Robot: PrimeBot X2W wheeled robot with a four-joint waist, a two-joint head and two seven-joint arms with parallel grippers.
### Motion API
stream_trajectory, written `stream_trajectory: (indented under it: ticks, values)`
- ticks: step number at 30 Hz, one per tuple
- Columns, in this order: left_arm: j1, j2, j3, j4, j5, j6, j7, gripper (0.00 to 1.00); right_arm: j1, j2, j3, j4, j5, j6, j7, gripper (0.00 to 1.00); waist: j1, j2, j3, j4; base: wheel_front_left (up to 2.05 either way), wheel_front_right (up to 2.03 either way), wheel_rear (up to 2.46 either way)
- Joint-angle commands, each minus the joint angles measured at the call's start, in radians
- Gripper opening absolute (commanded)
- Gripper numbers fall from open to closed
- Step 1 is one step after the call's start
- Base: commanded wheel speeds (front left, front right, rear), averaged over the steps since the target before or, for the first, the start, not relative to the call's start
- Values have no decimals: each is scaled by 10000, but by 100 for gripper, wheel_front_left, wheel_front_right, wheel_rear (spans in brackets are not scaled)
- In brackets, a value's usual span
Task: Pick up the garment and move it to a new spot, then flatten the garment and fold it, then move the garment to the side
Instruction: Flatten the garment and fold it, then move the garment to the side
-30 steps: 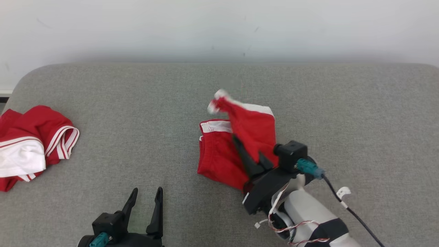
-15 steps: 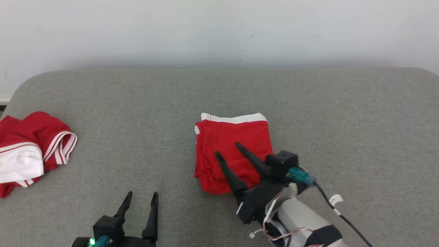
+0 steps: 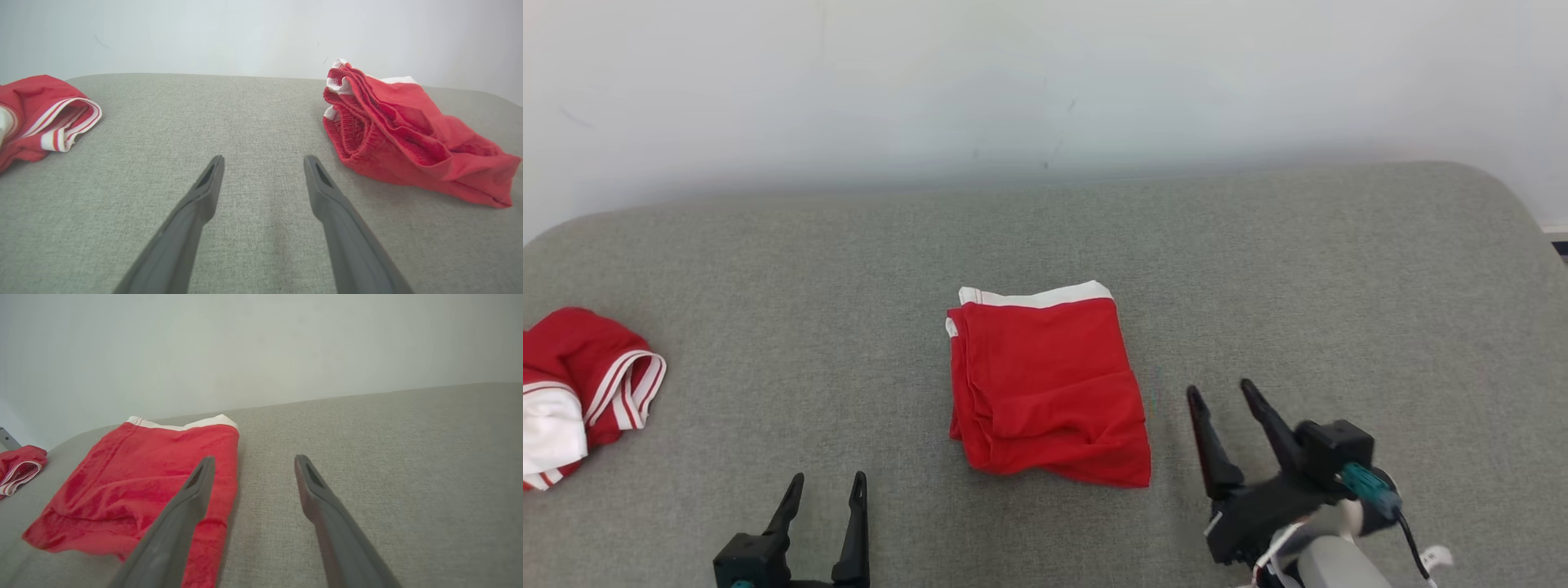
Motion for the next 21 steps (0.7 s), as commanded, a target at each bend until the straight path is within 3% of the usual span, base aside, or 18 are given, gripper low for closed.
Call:
stream_trajectory:
  ticks: [1, 8, 21]
  values:
    - [128, 0, 61, -57, 85, 32, -30, 100, 242, 27, -278, -130, -165, -21, 0, 100, 1, 0, -69, -89, 0, 0, 0]
    - [398, -1, 330, -214, 136, 89, -30, 100, 1071, 78, -1441, -885, -878, -21, 1, 100, 1, 0, -237, -255, 0, 0, 0]
    - [1063, -4, 636, -784, 87, 254, -30, 100, 1613, 89, -1644, -1122, -682, -21, 0, 100, 1, 0, -449, -324, 0, 0, 0]
